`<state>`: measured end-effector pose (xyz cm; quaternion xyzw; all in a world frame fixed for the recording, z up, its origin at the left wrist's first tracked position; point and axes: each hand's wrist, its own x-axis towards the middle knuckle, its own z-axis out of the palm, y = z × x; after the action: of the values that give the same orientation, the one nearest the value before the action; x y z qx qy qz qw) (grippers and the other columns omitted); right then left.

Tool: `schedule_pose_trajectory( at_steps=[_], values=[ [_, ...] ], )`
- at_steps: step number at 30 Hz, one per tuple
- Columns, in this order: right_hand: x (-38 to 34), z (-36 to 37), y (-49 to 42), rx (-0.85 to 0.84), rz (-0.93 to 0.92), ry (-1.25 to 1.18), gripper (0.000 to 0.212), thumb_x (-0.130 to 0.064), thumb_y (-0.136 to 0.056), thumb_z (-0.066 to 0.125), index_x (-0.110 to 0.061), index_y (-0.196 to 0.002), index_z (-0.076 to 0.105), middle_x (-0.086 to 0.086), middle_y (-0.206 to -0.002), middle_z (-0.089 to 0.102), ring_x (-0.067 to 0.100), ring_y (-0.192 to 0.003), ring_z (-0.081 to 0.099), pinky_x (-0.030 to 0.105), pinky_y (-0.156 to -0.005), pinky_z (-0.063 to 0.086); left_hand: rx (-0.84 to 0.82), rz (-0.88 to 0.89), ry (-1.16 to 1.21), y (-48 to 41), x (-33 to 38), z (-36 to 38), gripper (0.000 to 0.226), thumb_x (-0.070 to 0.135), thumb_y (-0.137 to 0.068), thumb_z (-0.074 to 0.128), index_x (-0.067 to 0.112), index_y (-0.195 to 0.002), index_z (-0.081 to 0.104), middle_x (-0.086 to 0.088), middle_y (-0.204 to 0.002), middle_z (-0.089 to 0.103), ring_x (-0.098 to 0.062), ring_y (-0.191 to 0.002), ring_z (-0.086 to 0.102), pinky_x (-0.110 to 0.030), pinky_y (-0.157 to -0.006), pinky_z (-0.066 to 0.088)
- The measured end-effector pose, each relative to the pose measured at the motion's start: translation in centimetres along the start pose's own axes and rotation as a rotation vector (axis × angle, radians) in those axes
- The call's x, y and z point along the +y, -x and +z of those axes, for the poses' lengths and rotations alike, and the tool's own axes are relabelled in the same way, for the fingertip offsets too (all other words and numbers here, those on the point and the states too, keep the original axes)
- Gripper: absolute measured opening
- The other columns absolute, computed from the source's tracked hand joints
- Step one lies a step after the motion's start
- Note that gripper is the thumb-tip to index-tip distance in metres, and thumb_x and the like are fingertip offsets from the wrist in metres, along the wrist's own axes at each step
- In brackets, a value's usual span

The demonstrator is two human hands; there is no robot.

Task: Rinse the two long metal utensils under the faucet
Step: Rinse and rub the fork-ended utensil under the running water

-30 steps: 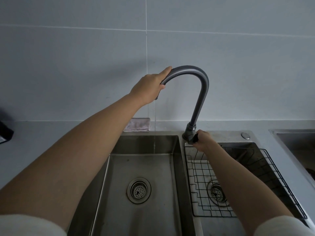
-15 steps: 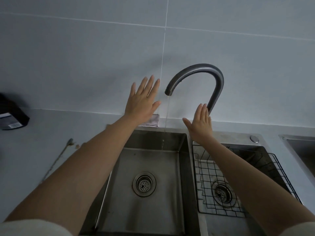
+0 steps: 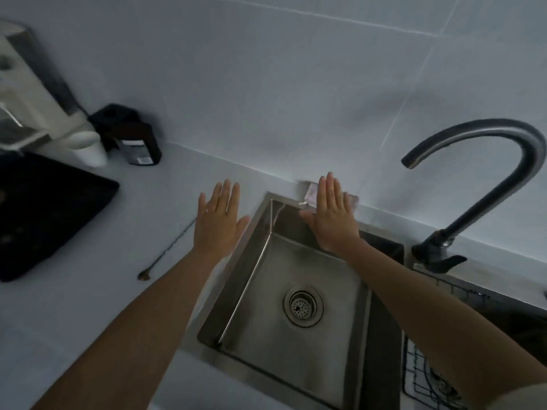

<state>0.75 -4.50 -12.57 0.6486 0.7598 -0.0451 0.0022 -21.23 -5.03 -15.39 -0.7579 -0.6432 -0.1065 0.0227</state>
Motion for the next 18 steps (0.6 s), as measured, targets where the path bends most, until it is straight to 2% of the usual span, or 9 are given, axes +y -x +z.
schedule_pose_trajectory(
  at_steps=[2, 4, 6, 9, 11, 12, 14, 16, 18],
  values=[
    [-2.4, 0.9, -1.3, -0.031, -0.072, -0.001, 0.077, -0.051, -0.095, 0.016, -0.003, -0.144, -0.018, 0.016, -0.154, -0.022, 0.029, -0.143, -0.019, 0.041, -0.118, -0.007, -0.001, -0.081, 0.007, 1.3, -2.5, 0.4, 0.061, 0.040, -0.095, 0.033, 0.005, -0.142, 0.018, -0.019, -0.151, 0.023, -0.034, -0.140, 0.022, -0.053, -0.114, 0.014],
    [-4.9, 2.1, -2.7, -0.075, -0.145, 0.013, 0.074, -0.048, -0.097, 0.017, -0.004, -0.144, -0.019, 0.015, -0.154, -0.022, 0.027, -0.143, -0.019, 0.040, -0.117, -0.008, -0.059, -0.160, 0.002, 2.4, -4.6, 1.0, 0.059, 0.033, -0.095, 0.038, 0.004, -0.142, 0.018, -0.019, -0.151, 0.022, -0.033, -0.140, 0.022, -0.051, -0.115, 0.012],
    [-7.1, 3.4, -3.9, -0.111, -0.221, 0.040, 0.072, -0.047, -0.097, 0.016, -0.004, -0.144, -0.018, 0.014, -0.155, -0.020, 0.027, -0.143, -0.018, 0.039, -0.116, -0.008, -0.057, -0.199, 0.004, 3.2, -6.1, 1.6, 0.057, 0.028, -0.092, 0.047, -0.001, -0.138, 0.028, -0.025, -0.143, 0.036, -0.038, -0.132, 0.036, -0.054, -0.110, 0.024],
    [-9.9, 5.5, -5.5, -0.151, -0.341, 0.077, 0.070, -0.046, -0.098, 0.015, -0.005, -0.146, -0.014, 0.013, -0.156, -0.016, 0.026, -0.144, -0.015, 0.039, -0.117, -0.006, -0.125, -0.190, -0.024, 3.9, -7.5, 2.8, 0.051, 0.026, -0.084, 0.061, -0.006, -0.123, 0.047, -0.029, -0.111, 0.061, -0.041, -0.095, 0.060, -0.048, -0.080, 0.049],
    [-11.3, 6.8, -6.5, -0.180, -0.426, 0.096, 0.065, -0.041, -0.099, 0.019, -0.008, -0.148, -0.010, 0.012, -0.158, -0.010, 0.026, -0.146, -0.010, 0.039, -0.118, -0.003, -0.151, -0.201, -0.067, 4.2, -8.2, 3.8, 0.047, 0.025, -0.074, 0.072, -0.006, -0.106, 0.057, -0.024, -0.084, 0.067, -0.035, -0.068, 0.063, -0.038, -0.058, 0.051],
    [-11.9, 7.4, -6.9, -0.188, -0.476, 0.121, 0.062, -0.036, -0.101, 0.023, -0.008, -0.149, -0.005, 0.012, -0.158, -0.004, 0.027, -0.146, -0.004, 0.039, -0.118, 0.001, -0.147, -0.205, -0.079, 4.3, -8.4, 4.3, 0.046, 0.025, -0.069, 0.076, -0.005, -0.099, 0.059, -0.022, -0.077, 0.066, -0.033, -0.061, 0.063, -0.034, -0.053, 0.050],
    [-12.9, 8.5, -7.9, -0.179, -0.588, 0.203, 0.057, -0.018, -0.098, 0.036, -0.007, -0.148, 0.010, 0.015, -0.156, 0.015, 0.030, -0.144, 0.012, 0.040, -0.115, 0.017, -0.182, -0.202, -0.064, 4.6, -8.6, 5.4, 0.041, 0.022, -0.066, 0.079, -0.005, -0.090, 0.060, -0.023, -0.074, 0.065, -0.035, -0.061, 0.062, -0.036, -0.051, 0.050],
    [-13.9, 9.2, -8.7, -0.172, -0.665, 0.261, 0.050, -0.005, -0.093, 0.041, -0.006, -0.141, 0.027, 0.016, -0.143, 0.036, 0.033, -0.134, 0.032, 0.040, -0.104, 0.033, -0.232, -0.195, -0.054, 4.8, -8.5, 6.3, 0.035, 0.021, -0.068, 0.078, -0.004, -0.084, 0.059, -0.023, -0.073, 0.065, -0.036, -0.064, 0.062, -0.038, -0.053, 0.050],
    [-14.9, 9.7, -9.5, -0.179, -0.725, 0.299, 0.039, -0.002, -0.092, 0.039, -0.004, -0.131, 0.039, 0.015, -0.130, 0.048, 0.031, -0.120, 0.045, 0.037, -0.091, 0.041, -0.259, -0.183, -0.086, 4.9, -8.4, 7.3, 0.032, 0.024, -0.068, 0.077, 0.000, -0.078, 0.059, -0.019, -0.071, 0.064, -0.033, -0.062, 0.062, -0.035, -0.053, 0.050]
  ],
)
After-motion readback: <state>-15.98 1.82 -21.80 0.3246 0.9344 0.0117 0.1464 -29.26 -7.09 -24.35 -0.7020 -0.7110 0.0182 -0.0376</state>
